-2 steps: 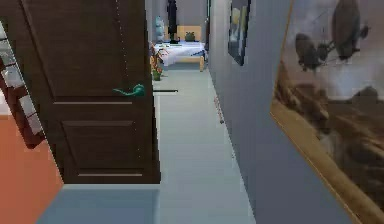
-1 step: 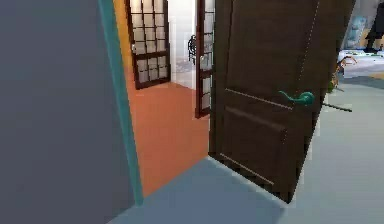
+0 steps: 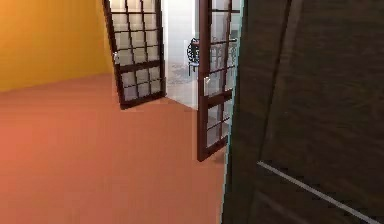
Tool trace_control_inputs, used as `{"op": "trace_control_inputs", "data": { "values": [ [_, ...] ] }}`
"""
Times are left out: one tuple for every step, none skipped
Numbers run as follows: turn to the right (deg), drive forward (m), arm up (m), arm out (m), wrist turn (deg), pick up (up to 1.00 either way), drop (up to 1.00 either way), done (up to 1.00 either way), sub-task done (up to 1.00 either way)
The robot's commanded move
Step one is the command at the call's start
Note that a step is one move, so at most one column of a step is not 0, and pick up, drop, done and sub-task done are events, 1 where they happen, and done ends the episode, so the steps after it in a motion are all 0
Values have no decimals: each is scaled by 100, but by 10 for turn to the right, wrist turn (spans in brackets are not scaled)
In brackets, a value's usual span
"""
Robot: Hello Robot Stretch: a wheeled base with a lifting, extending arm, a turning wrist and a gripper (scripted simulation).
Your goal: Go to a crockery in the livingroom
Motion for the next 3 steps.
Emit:
{"op": "trace_control_inputs", "data": {
  "values": [
    [0, 45, 0, 0, 0, 0, 0, 0, 0],
    [-450, 0, 0, 0, 0, 0, 0, 0, 0],
    [-120, 0, 0, 0, 0, 0, 0, 0, 0]
  ]
}}
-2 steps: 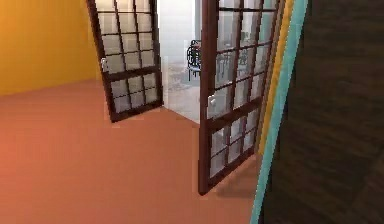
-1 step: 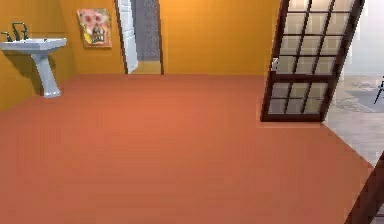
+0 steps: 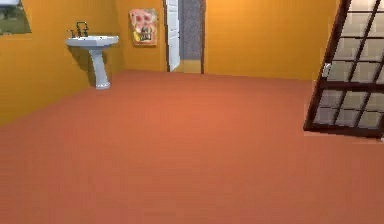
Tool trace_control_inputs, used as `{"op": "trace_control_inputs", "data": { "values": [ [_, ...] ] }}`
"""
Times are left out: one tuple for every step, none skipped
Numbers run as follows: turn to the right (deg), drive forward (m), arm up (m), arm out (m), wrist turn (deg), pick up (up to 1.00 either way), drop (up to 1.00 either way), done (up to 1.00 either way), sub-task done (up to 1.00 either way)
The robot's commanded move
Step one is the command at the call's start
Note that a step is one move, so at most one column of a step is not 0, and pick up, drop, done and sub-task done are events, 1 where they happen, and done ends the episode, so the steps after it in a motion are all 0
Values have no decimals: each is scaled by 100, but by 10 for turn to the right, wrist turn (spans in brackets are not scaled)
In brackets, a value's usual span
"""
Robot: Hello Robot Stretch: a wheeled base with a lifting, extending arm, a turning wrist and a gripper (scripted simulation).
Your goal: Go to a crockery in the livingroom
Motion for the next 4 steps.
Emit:
{"op": "trace_control_inputs", "data": {
  "values": [
    [0, 100, 0, 0, 0, 0, 0, 0, 0],
    [0, 100, 0, 0, 0, 0, 0, 0, 0],
    [0, 100, 0, 0, 0, 0, 0, 0, 0],
    [0, 100, 0, 0, 0, 0, 0, 0, 0]
  ]
}}
